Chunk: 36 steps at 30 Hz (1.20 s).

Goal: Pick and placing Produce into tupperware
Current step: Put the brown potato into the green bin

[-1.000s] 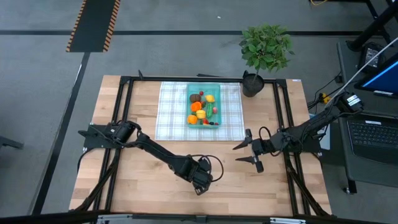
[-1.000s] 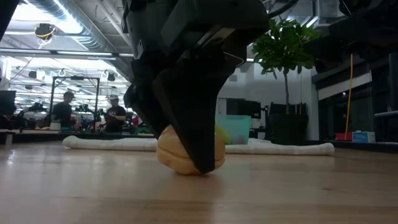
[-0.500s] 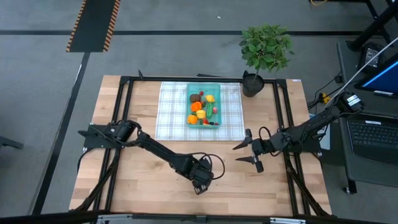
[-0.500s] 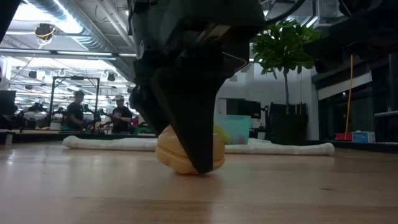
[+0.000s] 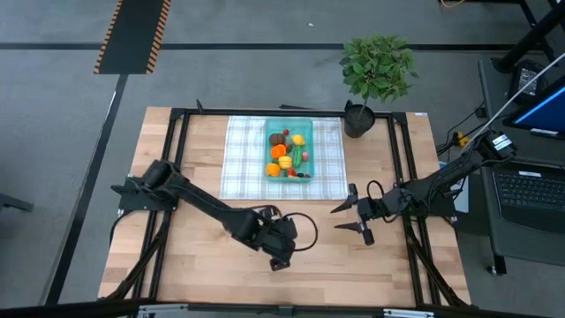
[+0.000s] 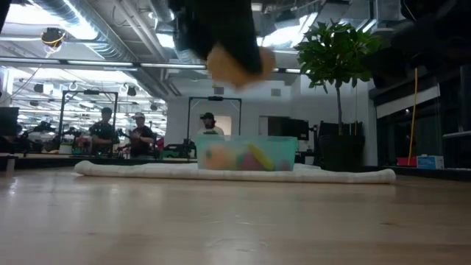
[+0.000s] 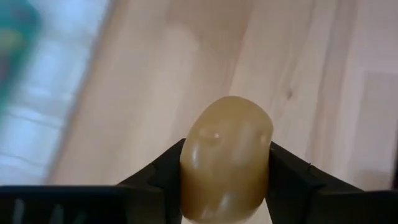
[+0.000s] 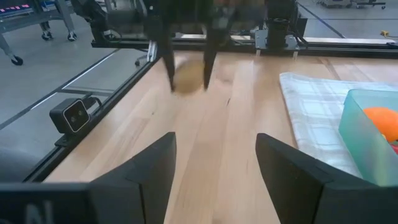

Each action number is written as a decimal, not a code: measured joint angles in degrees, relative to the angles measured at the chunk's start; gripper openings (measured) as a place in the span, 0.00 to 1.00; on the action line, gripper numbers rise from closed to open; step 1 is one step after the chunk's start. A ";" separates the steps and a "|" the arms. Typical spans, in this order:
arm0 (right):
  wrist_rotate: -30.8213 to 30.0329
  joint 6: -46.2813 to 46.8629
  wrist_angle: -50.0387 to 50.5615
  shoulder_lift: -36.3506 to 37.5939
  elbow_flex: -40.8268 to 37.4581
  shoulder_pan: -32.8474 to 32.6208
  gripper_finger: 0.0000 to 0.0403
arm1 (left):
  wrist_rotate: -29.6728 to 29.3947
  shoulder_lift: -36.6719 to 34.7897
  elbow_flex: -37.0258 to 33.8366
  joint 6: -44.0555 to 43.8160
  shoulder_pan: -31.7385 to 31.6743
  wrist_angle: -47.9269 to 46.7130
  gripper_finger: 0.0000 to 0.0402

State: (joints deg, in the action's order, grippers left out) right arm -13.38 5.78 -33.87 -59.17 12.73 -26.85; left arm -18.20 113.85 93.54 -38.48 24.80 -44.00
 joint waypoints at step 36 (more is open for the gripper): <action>0.10 1.17 -1.53 -0.21 0.00 -3.09 0.55 | -12.94 -4.38 -36.83 22.07 9.37 85.37 0.39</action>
State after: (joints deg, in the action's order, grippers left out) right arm -13.28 6.95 -35.40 -59.37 12.73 -29.93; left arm -31.14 109.47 56.70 -16.41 34.17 41.37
